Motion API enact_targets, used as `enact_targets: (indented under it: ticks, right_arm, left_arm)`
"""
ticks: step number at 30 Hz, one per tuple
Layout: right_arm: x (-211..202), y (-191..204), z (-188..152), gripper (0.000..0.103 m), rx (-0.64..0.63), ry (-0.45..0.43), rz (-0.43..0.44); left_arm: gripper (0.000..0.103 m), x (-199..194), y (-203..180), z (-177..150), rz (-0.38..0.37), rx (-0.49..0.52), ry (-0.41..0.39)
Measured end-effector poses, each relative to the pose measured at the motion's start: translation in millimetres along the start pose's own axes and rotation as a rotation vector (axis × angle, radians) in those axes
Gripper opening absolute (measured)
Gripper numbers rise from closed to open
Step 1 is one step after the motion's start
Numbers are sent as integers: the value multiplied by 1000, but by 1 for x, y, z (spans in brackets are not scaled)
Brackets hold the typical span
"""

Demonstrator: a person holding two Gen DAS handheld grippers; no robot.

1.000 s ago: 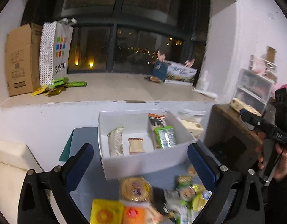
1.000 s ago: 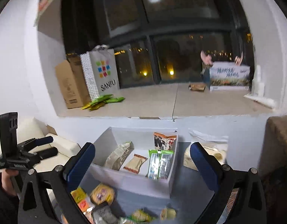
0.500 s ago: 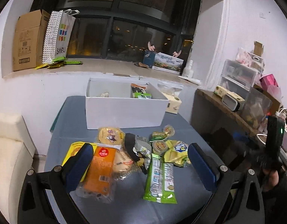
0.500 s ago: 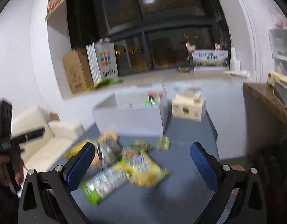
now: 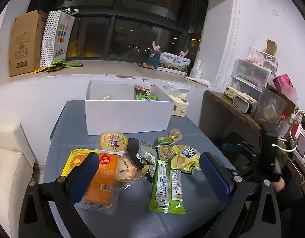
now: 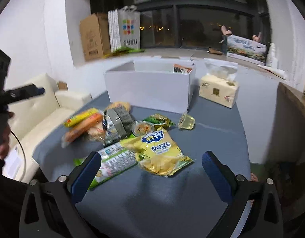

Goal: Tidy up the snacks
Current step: 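Move the right gripper toward the yellow potato-stick bag, then grasp the yellow potato-stick bag with the right gripper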

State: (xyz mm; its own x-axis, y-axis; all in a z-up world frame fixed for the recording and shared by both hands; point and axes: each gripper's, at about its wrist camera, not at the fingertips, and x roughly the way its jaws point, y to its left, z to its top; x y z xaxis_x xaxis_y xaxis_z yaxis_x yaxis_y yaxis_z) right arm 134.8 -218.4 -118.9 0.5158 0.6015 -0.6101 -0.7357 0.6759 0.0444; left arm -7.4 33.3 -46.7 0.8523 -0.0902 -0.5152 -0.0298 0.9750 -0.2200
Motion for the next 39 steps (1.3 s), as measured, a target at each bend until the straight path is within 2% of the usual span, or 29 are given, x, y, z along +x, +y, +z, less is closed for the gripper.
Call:
enact_targets:
  ticks: [7,11,20,24,30,32,33,34,39]
  right_arm:
    - [56,-3,12,103,-160,118,-2]
    - [82,-8,20,103,-180,173,20]
    - [114,-13,23,103,-140,245,85]
    - [119,-9,17,103,-153,278,75]
    - [118,-14,12,103,-75,291,104]
    - [113,-15,12,75,-62,278,110]
    - [112,-16,12,72,-62,273,94]
    - [108,-17,13,62,-53,270,85]
    - [69,-28,18,59,73,135,88]
  left_arm:
    - [103,2,-2,-1,0,16,12]
    - [103,3,0,-3,3,15,19]
    - [103,6,-2,-6,3,24,35]
    - [103,10,-3,-8,4,28,53]
    - [103,20,-6,-13,5,53,91]
    - [103,25,-7,-16,2,66,104]
    - [103,29,-7,-17,-3,73,118]
    - [103,35,-8,-18,-9,82,129]
    - [103,76,-7,-11,-48,122,203]
